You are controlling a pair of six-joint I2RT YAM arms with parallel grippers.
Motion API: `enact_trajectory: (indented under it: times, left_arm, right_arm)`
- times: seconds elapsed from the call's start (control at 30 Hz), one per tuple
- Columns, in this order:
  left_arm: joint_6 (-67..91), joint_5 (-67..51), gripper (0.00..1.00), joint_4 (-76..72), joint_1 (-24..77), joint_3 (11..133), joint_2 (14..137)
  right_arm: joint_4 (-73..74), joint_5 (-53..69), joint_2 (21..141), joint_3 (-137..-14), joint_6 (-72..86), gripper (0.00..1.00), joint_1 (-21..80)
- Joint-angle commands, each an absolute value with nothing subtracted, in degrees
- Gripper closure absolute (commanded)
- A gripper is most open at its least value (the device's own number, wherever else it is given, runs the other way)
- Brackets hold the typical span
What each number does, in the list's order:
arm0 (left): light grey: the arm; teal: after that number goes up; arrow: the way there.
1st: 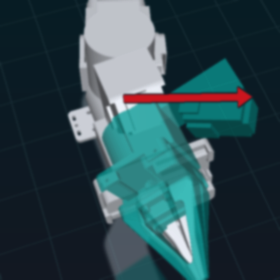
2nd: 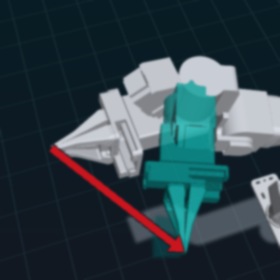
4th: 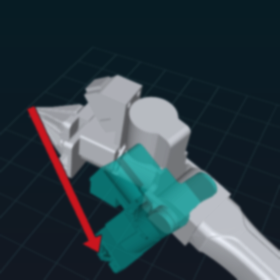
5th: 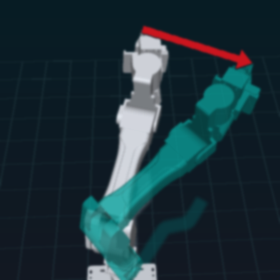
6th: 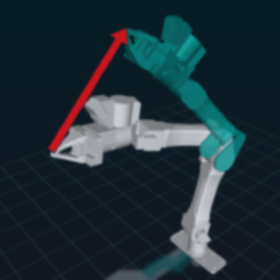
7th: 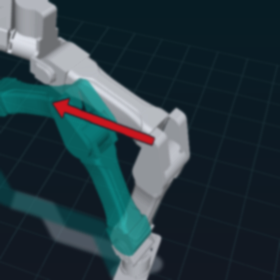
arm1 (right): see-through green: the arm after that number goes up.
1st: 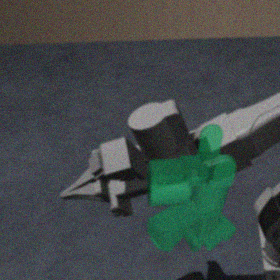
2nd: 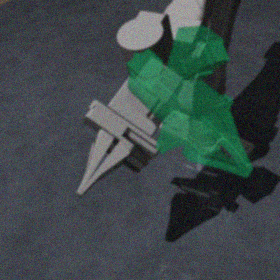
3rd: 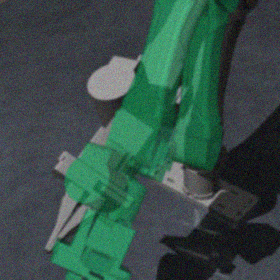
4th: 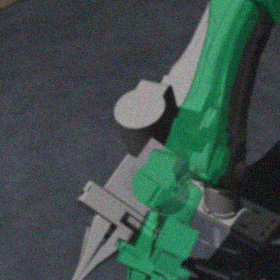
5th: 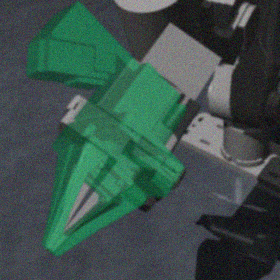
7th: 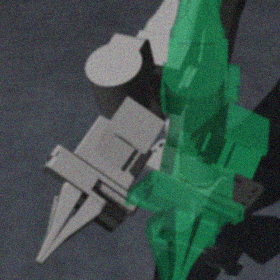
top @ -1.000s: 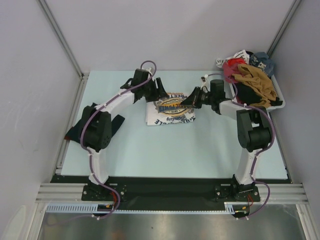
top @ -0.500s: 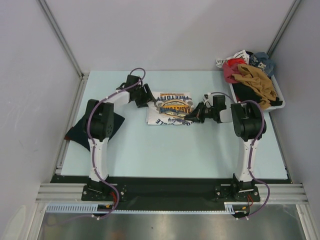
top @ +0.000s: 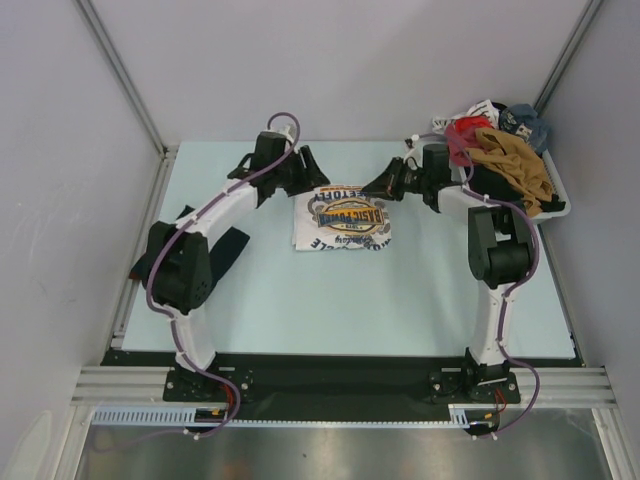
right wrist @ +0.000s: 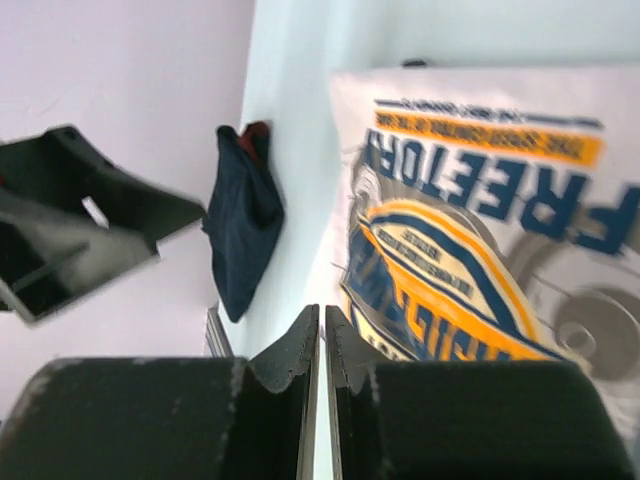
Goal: Fold and stack the tank tops
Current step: Fold the tank top
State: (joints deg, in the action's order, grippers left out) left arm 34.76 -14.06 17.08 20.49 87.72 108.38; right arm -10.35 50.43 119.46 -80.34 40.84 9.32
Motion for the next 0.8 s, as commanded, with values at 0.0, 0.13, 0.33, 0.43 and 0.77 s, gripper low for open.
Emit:
enact_trajectory:
  times: [0.0, 0.13, 0.33, 0.43, 0.77]
  left_arm:
    - [37.87, -22.31, 0.42, 10.64, 23.29, 86.57, 110.73]
    - [42.09, -25.58, 0.57, 5.37, 23.2, 85.17, 116.36]
    - [41.22, -16.97, 0.67, 7.13, 18.82, 80.97, 120.85]
    - [39.65, -15.04, 0.69, 9.12, 16.61, 80.59, 121.9]
    - [32.0, -7.58, 0.32, 17.48, 19.59, 81.83, 110.94]
  right_arm:
    - [-11.06, 50.62, 123.03, -84.19, 43.58, 0.89, 10.55]
    - [-10.64, 48.0, 127.26, -87.09, 42.9, 0.89, 11.95]
    - [-8.26, 44.48, 136.39, -92.81, 42.98, 0.9, 13.18]
    - [-6.07, 41.94, 136.85, -92.46, 42.54, 0.88, 12.48]
    - [2.52, 40.26, 124.48, -89.12, 33.58, 0.38, 13.09]
